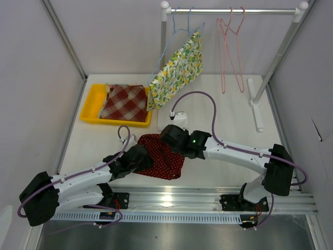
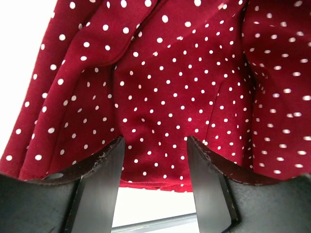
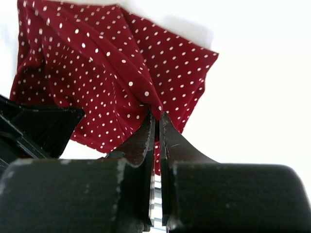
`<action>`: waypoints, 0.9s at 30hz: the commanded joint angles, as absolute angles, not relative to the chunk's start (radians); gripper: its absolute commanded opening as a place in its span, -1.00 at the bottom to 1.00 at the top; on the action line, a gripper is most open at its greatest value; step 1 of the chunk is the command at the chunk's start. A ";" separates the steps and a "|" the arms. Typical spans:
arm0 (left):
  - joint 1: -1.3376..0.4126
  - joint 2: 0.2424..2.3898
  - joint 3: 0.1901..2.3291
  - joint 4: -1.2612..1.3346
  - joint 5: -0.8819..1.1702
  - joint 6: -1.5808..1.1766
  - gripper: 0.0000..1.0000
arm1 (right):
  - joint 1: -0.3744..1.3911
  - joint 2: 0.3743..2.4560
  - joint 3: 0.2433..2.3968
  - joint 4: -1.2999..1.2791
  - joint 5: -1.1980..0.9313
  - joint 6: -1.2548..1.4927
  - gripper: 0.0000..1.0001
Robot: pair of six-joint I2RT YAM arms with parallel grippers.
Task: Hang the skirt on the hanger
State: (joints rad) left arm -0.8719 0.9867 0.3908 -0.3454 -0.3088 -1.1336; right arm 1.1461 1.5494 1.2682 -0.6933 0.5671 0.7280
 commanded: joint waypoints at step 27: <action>-0.897 1.058 0.457 -0.276 -0.265 -1.058 0.13 | 1.014 1.324 1.088 -0.621 0.522 0.724 -1.00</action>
